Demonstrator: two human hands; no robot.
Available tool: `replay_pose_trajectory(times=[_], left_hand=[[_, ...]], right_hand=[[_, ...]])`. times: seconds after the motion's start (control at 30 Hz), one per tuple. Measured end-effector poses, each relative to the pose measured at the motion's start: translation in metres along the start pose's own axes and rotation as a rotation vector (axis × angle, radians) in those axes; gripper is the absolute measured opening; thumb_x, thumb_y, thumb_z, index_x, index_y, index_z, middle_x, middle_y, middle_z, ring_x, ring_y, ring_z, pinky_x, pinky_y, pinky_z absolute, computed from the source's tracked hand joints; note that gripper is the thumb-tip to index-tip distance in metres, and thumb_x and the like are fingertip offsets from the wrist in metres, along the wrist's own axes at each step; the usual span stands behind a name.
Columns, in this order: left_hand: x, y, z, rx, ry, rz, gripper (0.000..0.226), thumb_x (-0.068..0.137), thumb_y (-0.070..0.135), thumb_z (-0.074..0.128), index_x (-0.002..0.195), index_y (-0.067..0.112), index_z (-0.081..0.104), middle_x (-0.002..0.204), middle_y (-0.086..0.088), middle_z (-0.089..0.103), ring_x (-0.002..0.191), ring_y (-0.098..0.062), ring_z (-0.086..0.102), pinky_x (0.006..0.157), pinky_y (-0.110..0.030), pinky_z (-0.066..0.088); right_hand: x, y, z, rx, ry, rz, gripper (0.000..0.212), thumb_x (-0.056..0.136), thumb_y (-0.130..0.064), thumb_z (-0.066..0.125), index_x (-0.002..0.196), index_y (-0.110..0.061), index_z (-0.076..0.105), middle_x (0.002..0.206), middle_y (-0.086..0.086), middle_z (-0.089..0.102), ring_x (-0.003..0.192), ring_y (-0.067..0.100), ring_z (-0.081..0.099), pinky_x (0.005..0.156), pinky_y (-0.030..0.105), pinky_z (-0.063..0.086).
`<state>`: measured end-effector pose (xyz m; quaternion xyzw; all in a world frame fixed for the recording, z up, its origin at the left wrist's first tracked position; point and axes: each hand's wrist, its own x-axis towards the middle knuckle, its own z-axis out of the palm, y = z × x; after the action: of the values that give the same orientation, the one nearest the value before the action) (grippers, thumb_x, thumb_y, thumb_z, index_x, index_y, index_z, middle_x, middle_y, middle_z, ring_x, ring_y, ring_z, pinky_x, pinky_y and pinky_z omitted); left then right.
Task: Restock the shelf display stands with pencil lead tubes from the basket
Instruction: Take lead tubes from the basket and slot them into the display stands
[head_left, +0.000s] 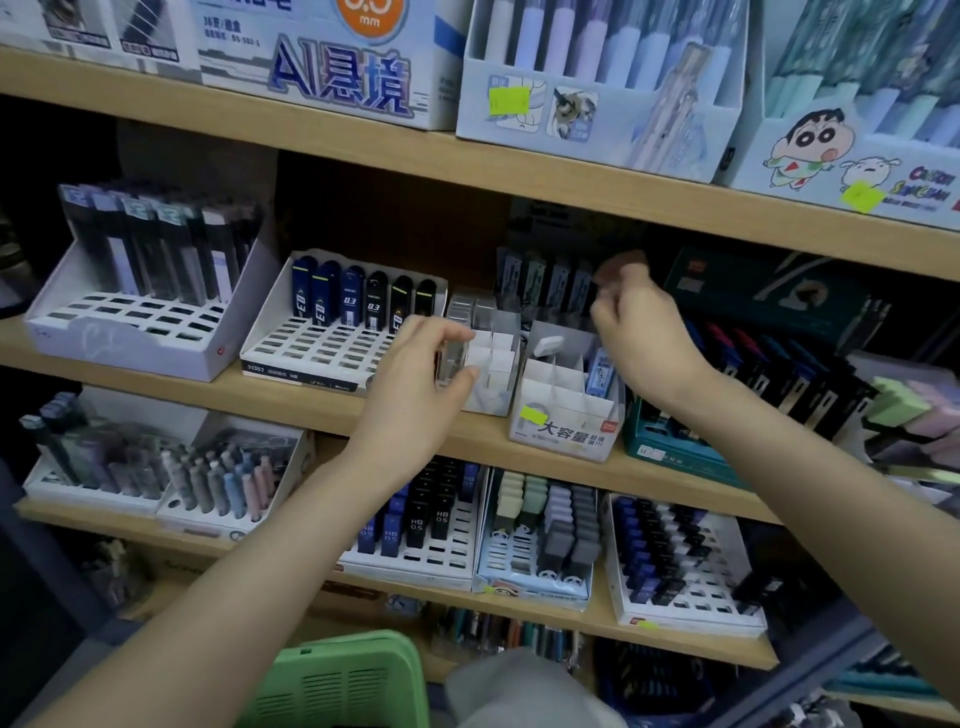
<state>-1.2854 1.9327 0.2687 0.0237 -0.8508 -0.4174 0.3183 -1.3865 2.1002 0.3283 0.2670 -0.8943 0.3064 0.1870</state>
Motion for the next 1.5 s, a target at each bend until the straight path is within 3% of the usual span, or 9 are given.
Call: replay_pose_trajectory(times=[0.13,0.2,0.37,0.57,0.8,0.9,1.1,1.27,1.5], left_hand=[[0.007,-0.005,0.006,0.189,-0.027,0.098,0.034,0.093,0.017,0.056,0.126,0.016,0.052,0.125,0.006,0.046,0.117,-0.003,0.038,0.1,-0.015,0.027],[0.003,-0.002,0.01,0.28,-0.036,0.215,0.033,0.092,0.019,0.054,0.126,0.017,0.053,0.127,0.005,0.048,0.123,-0.007,0.036,0.107,-0.024,0.027],[-0.015,0.008,0.024,0.331,-0.281,0.415,0.034,0.097,0.031,0.047,0.13,0.023,0.051,0.132,0.012,0.048,0.132,-0.003,0.029,0.105,-0.013,0.011],[-0.017,0.01,0.029,0.305,-0.301,0.436,0.027,0.097,0.028,0.05,0.122,0.02,0.057,0.114,0.009,0.052,0.116,-0.007,0.038,0.093,-0.015,0.021],[-0.022,0.013,0.028,0.288,-0.323,0.462,0.03,0.098,0.027,0.047,0.124,0.018,0.056,0.111,0.01,0.05,0.113,-0.002,0.03,0.09,-0.011,0.017],[-0.023,0.013,0.028,0.282,-0.336,0.448,0.031,0.098,0.028,0.046,0.126,0.018,0.055,0.112,0.011,0.048,0.113,-0.001,0.03,0.091,-0.012,0.017],[-0.023,0.014,0.028,0.28,-0.343,0.422,0.031,0.097,0.028,0.046,0.126,0.019,0.055,0.115,0.011,0.049,0.114,0.0,0.03,0.09,-0.011,0.018],[-0.024,0.015,0.029,0.285,-0.333,0.426,0.031,0.097,0.027,0.047,0.127,0.019,0.054,0.115,0.01,0.05,0.115,0.0,0.03,0.091,-0.011,0.018],[-0.024,0.016,0.029,0.29,-0.334,0.412,0.03,0.096,0.024,0.048,0.124,0.018,0.056,0.113,0.01,0.051,0.114,-0.003,0.032,0.092,-0.015,0.023]], right_hand=[[0.008,0.008,0.007,-0.318,-0.213,-0.107,0.032,0.095,-0.024,0.055,0.123,-0.011,0.049,0.114,0.012,0.05,0.104,0.03,0.051,0.085,0.035,0.041],[0.013,0.006,0.011,-0.408,-0.284,-0.108,0.036,0.091,-0.032,0.059,0.123,-0.016,0.051,0.116,0.01,0.05,0.104,0.029,0.052,0.084,0.036,0.043],[0.024,0.001,0.015,-0.42,-0.305,-0.092,0.016,0.093,-0.027,0.057,0.105,-0.016,0.055,0.099,0.006,0.058,0.093,0.027,0.057,0.068,0.031,0.038],[0.043,0.003,0.013,-0.34,-0.349,0.009,0.004,0.093,-0.024,0.057,0.093,-0.021,0.054,0.099,-0.002,0.057,0.093,0.016,0.05,0.072,0.028,0.034],[0.048,0.0,0.019,-0.333,-0.393,-0.028,0.002,0.09,-0.023,0.061,0.092,-0.022,0.06,0.087,-0.006,0.057,0.087,0.015,0.052,0.07,0.028,0.036],[0.045,-0.002,0.024,-0.375,-0.345,-0.028,0.007,0.091,-0.024,0.06,0.097,-0.02,0.062,0.081,-0.007,0.052,0.083,0.015,0.052,0.067,0.029,0.039],[0.041,-0.005,0.026,-0.428,-0.244,-0.036,0.017,0.091,-0.03,0.06,0.103,-0.018,0.059,0.1,0.0,0.06,0.093,0.019,0.056,0.074,0.032,0.043],[0.031,-0.005,0.004,-0.265,-0.245,-0.057,0.025,0.088,-0.035,0.065,0.103,-0.015,0.06,0.09,-0.001,0.058,0.088,0.017,0.056,0.075,0.032,0.046],[-0.006,0.005,-0.032,-0.365,-0.609,-0.1,0.033,0.07,-0.04,0.08,0.09,-0.024,0.06,0.083,-0.009,0.062,0.085,0.013,0.062,0.077,0.033,0.052]])
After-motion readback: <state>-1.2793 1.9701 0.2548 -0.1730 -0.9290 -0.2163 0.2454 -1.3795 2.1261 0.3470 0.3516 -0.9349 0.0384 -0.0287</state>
